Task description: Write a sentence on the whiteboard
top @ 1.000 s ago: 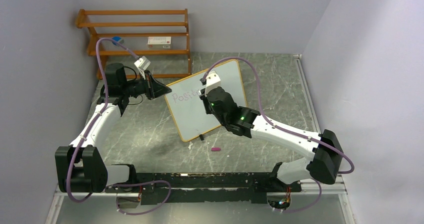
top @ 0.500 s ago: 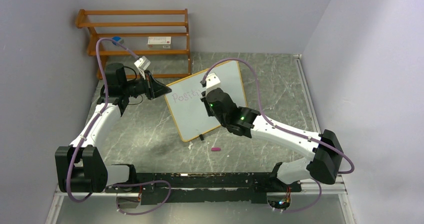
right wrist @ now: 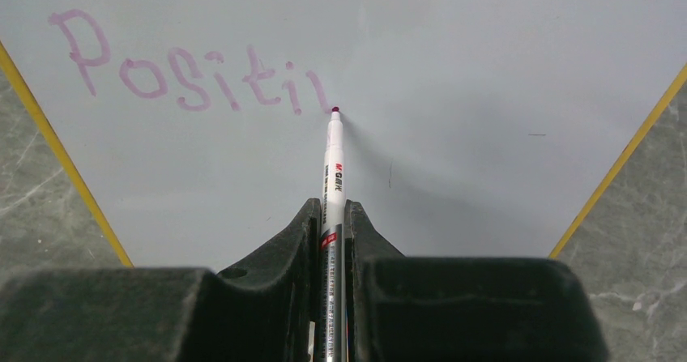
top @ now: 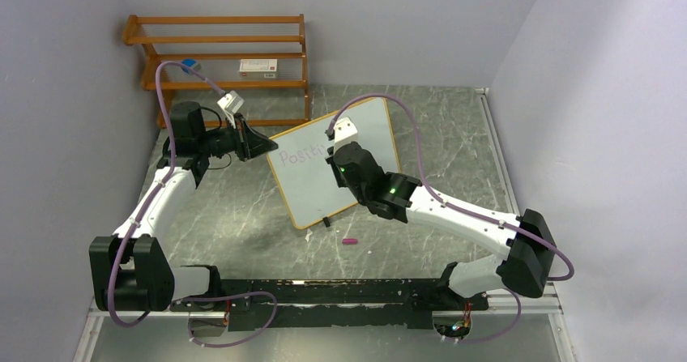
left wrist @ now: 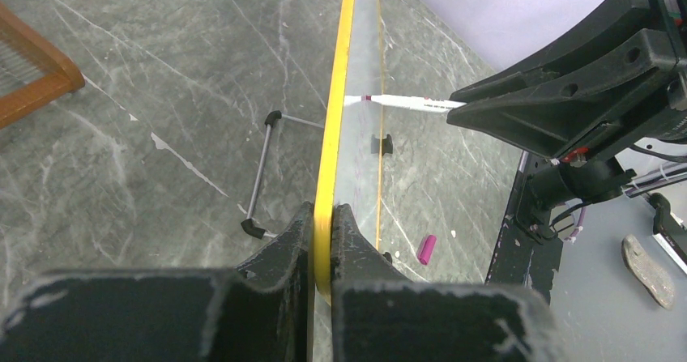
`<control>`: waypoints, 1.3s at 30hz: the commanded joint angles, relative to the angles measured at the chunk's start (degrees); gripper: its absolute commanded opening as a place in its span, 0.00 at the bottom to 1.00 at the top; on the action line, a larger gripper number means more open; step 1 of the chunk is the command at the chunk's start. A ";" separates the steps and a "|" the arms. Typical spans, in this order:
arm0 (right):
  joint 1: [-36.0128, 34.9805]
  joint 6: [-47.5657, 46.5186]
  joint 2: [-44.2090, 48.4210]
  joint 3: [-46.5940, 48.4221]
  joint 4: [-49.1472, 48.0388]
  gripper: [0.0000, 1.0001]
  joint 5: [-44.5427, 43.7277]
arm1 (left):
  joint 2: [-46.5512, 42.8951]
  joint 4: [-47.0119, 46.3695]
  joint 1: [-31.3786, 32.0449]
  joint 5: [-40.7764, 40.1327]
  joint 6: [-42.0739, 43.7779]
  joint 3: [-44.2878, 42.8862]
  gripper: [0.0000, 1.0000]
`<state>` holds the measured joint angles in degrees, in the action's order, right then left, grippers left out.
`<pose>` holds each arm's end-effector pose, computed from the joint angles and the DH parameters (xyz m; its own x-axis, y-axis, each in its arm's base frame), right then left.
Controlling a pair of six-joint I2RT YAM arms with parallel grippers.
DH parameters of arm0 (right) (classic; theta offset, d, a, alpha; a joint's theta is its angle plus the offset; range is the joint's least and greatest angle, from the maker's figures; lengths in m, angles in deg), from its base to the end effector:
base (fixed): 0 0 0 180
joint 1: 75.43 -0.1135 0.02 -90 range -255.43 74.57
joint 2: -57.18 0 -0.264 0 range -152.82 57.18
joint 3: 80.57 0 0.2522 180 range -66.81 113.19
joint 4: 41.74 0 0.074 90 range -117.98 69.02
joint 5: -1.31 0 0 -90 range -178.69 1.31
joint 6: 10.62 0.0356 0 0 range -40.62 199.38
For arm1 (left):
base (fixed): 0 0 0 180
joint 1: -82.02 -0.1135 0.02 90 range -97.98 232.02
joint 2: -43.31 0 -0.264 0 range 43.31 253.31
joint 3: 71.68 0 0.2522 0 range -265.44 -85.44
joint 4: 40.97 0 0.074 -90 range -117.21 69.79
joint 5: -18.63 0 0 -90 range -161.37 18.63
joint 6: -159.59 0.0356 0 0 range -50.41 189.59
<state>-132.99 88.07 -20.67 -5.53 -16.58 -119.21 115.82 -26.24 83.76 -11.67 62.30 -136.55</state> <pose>0.1809 0.2509 0.3101 -0.3222 -0.2643 -0.9090 -0.4428 0.8908 -0.1020 0.2746 -0.0391 0.2968 -0.4805 -0.0495 -0.8756 0.7585 0.4776 -0.4433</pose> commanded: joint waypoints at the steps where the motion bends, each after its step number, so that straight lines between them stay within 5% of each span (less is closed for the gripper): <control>1: 0.58 -0.88 -1.17 1.99 -2.41 0.00 -2.00 | 0.70 1.76 0.80 -1.63 4.63 -0.41 0.05; 39: 3.02 -0.94 1.56 1.29 -4.49 0.00 -0.03 | 0.79 2.25 0.77 -1.98 4.90 -0.71 0.05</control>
<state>-130.85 86.65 -19.38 -4.77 -19.92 -119.04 115.84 -25.91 83.80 -11.76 62.30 -136.62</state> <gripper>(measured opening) 0.150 0.086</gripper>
